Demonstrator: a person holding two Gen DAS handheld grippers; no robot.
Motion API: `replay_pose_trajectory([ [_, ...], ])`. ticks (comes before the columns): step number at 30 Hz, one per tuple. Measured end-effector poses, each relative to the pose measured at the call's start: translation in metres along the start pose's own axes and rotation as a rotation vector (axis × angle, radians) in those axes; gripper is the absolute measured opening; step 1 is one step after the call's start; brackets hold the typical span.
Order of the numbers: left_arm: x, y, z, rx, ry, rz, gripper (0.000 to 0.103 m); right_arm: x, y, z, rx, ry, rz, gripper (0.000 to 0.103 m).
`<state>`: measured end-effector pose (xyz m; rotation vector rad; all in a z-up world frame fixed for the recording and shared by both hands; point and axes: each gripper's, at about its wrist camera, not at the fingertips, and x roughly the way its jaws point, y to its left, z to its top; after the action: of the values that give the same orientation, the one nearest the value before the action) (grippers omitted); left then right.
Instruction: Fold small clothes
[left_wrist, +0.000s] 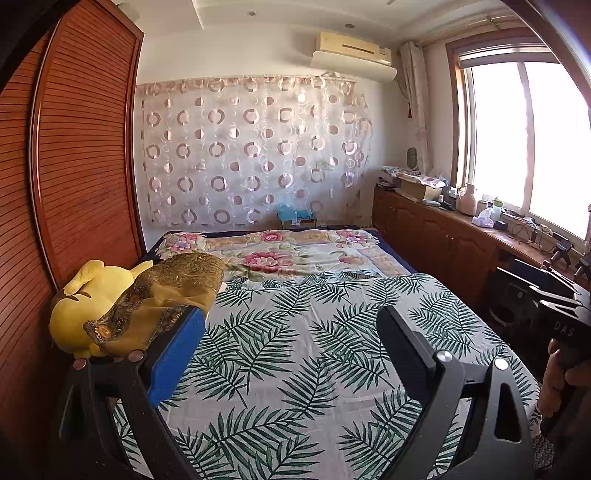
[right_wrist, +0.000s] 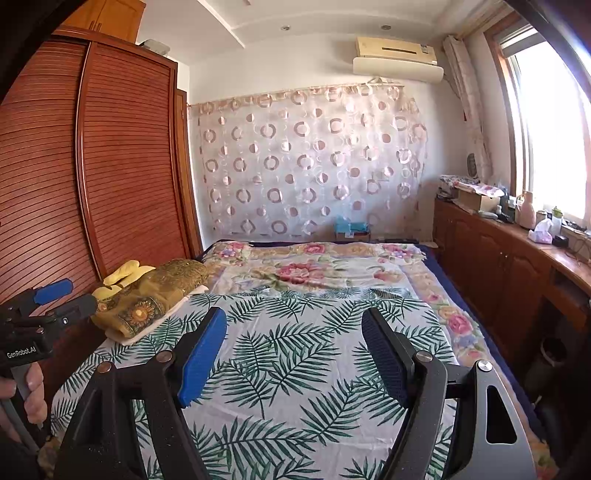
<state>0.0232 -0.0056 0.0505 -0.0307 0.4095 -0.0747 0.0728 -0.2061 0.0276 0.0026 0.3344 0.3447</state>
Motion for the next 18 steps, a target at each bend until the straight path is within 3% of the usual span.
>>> replay_pose_trajectory([
  [18,-0.003,0.003,-0.001,0.001,-0.003,0.002,0.095,-0.001,-0.016,0.000,-0.001,-0.008,0.011,0.078],
])
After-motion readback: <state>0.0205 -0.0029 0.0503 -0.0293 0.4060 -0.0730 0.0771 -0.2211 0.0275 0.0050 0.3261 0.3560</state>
